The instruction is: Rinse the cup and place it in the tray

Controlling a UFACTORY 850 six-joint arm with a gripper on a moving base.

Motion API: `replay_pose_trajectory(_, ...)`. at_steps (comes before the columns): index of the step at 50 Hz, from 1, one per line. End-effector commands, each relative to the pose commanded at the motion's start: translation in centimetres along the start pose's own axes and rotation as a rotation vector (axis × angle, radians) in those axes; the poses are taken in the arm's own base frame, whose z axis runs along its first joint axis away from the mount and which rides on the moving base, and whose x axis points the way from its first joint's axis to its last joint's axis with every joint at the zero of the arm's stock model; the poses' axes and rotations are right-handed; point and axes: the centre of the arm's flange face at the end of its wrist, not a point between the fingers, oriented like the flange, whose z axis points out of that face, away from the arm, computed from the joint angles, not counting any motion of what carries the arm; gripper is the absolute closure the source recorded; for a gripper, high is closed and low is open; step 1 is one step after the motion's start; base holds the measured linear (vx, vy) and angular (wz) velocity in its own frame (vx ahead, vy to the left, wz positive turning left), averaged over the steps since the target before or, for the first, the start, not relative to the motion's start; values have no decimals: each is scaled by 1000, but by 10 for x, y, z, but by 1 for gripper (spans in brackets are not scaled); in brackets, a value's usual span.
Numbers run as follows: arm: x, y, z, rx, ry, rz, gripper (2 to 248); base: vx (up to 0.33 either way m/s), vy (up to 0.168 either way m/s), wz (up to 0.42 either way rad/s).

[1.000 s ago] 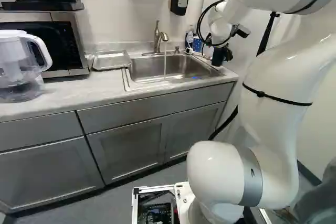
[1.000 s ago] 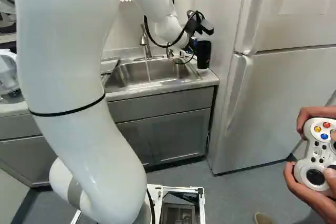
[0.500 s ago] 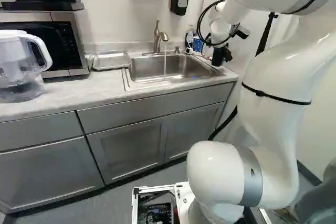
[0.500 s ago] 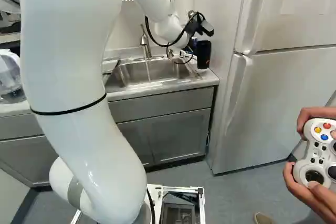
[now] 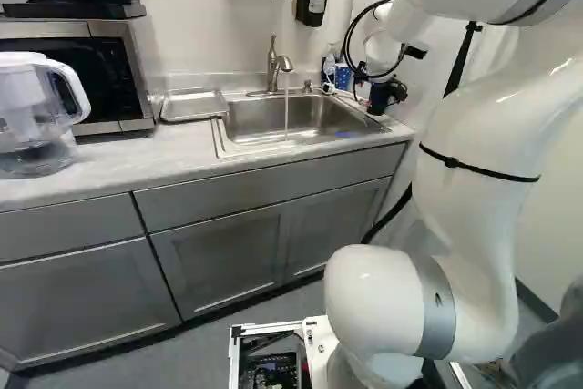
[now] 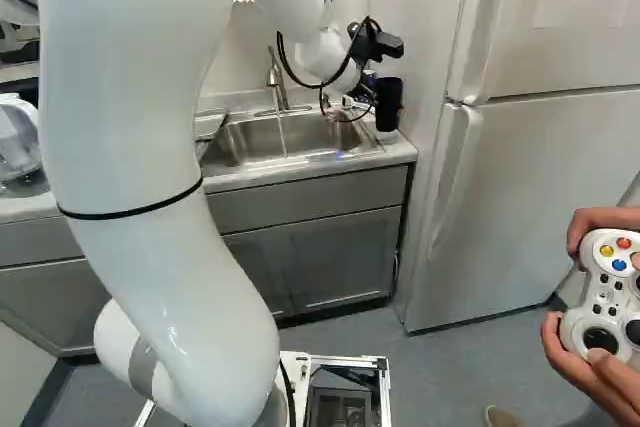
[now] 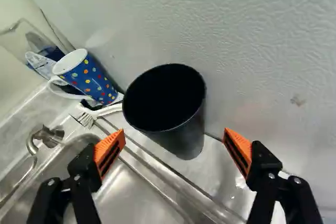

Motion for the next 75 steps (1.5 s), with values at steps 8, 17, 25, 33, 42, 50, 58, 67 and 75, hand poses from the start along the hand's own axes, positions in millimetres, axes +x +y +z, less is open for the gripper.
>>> replay_pose_trajectory(8,0,0,0,0,0,-84,3,0,0,0)
replay_pose_trajectory(17,0,0,0,0,0,-148,3,0,0,0)
replay_pose_trajectory(25,0,0,0,0,0,-148,3,0,0,0)
replay_pose_trajectory(33,0,0,0,0,0,-148,3,0,0,0)
replay_pose_trajectory(42,1,-2,2,1,0,-148,3,0,0,0)
replay_pose_trajectory(50,3,-8,8,7,2,-151,3,0,0,0)
replay_pose_trajectory(58,5,-17,16,14,4,-154,3,0,0,0)
replay_pose_trajectory(67,3,-24,15,25,4,-160,3,0,0,0)
replay_pose_trajectory(75,-1,-29,11,34,1,-166,3,0,0,0)
